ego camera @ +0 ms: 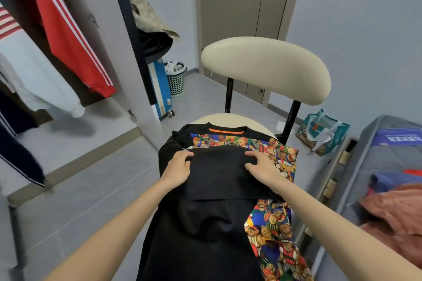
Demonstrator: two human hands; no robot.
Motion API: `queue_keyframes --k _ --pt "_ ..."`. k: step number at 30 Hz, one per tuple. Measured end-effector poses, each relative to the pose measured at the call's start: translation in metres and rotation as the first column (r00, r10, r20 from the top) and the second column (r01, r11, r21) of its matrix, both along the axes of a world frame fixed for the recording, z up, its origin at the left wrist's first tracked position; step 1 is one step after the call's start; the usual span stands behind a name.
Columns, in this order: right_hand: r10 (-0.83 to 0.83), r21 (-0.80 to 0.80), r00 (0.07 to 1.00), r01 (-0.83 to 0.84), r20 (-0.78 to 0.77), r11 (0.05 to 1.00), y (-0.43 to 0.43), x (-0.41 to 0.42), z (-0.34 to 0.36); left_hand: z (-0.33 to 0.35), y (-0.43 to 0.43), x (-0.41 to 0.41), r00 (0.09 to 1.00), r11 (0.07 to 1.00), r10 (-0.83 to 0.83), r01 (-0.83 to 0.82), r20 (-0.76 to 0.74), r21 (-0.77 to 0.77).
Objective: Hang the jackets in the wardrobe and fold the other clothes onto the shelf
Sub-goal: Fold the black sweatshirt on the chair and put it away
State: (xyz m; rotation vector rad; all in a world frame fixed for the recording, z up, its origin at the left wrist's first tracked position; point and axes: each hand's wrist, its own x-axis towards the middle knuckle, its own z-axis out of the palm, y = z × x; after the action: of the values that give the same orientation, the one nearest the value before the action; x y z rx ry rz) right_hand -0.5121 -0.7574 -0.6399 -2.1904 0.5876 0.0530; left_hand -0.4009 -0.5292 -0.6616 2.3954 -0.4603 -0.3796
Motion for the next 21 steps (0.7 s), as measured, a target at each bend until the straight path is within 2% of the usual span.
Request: queue_keyframes --k 5,9,13,15,17,19,21 --pt "0.116 -0.003 0.993 -0.116 0.0 0.993 0.015 0.059 -0.017 -0.019 0.005 0.049 0.993 0.985 -0.098 0.086 0.073 0.152" --pt "0.122 0.002 0.99 -0.122 -0.071 0.993 0.021 0.098 -0.038 -0.032 0.009 0.077 0.955 0.92 -0.265 0.209 0.134 0.332" --pt "0.102 -0.102 0.971 -0.126 -0.216 0.987 0.021 0.12 -0.057 -0.031 0.011 0.105 0.878 0.792 -0.44 0.283 0.186 0.54" --pt "0.072 -0.17 0.952 -0.127 -0.296 0.977 0.02 0.125 -0.064 -0.028 0.013 0.116 0.851 0.716 -0.499 0.298 0.163 0.631" --pt "0.037 -0.158 0.94 -0.096 -0.338 0.983 0.019 0.126 -0.066 -0.024 0.016 0.123 0.842 0.661 -0.528 0.326 0.11 0.676" --pt "0.042 -0.08 0.947 -0.071 -0.317 0.994 0.017 0.123 -0.064 -0.017 0.02 0.127 0.839 0.668 -0.532 0.335 0.112 0.665" --pt "0.031 0.052 0.972 -0.019 -0.233 0.998 0.013 0.12 -0.058 -0.003 0.024 0.132 0.876 0.779 -0.458 0.315 0.149 0.543"
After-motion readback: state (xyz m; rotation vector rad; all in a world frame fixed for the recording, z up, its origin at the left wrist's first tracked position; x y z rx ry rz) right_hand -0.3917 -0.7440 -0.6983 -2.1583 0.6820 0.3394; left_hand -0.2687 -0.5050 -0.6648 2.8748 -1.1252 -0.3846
